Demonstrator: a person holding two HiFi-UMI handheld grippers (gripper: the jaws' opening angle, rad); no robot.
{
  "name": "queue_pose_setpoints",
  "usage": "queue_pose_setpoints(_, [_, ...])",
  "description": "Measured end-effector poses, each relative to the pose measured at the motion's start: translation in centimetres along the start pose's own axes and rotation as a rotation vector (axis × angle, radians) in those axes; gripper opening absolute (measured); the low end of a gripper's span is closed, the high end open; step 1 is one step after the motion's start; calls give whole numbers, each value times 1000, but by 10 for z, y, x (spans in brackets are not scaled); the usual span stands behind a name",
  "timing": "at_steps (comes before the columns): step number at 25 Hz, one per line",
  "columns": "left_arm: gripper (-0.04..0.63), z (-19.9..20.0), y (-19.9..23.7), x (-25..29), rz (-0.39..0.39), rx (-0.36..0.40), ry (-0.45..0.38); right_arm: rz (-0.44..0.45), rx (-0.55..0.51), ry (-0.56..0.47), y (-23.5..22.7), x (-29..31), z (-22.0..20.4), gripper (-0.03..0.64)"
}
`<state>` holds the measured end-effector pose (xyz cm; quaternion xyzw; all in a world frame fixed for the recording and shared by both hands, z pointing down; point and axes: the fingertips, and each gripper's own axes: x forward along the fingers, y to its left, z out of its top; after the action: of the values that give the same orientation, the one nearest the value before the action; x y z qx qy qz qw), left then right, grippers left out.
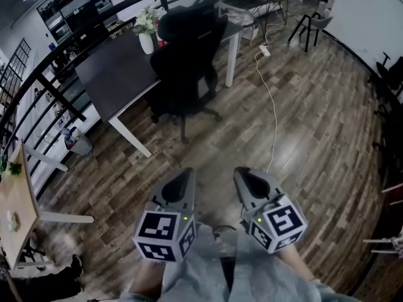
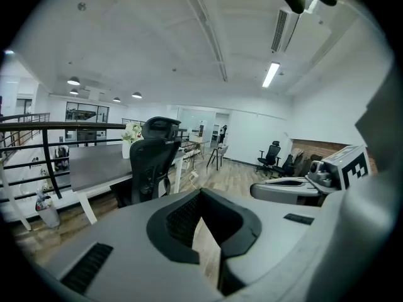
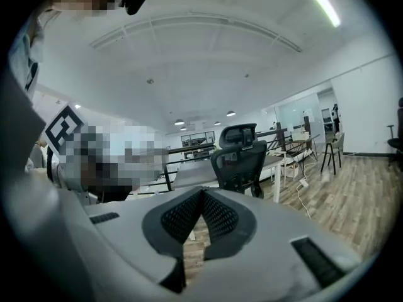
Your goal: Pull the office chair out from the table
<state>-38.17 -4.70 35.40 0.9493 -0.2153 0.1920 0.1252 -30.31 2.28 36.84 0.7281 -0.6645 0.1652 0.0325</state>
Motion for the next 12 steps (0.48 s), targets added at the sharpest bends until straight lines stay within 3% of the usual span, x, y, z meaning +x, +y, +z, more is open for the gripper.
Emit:
queue_pose_setpoints(6, [11, 8, -28, 15, 11, 6, -11, -16, 1, -12, -32, -23, 0, 3])
queue_pose_setpoints(12, [11, 17, -57, 32, 22, 59, -43, -69, 1, -38, -76, -47, -6, 4])
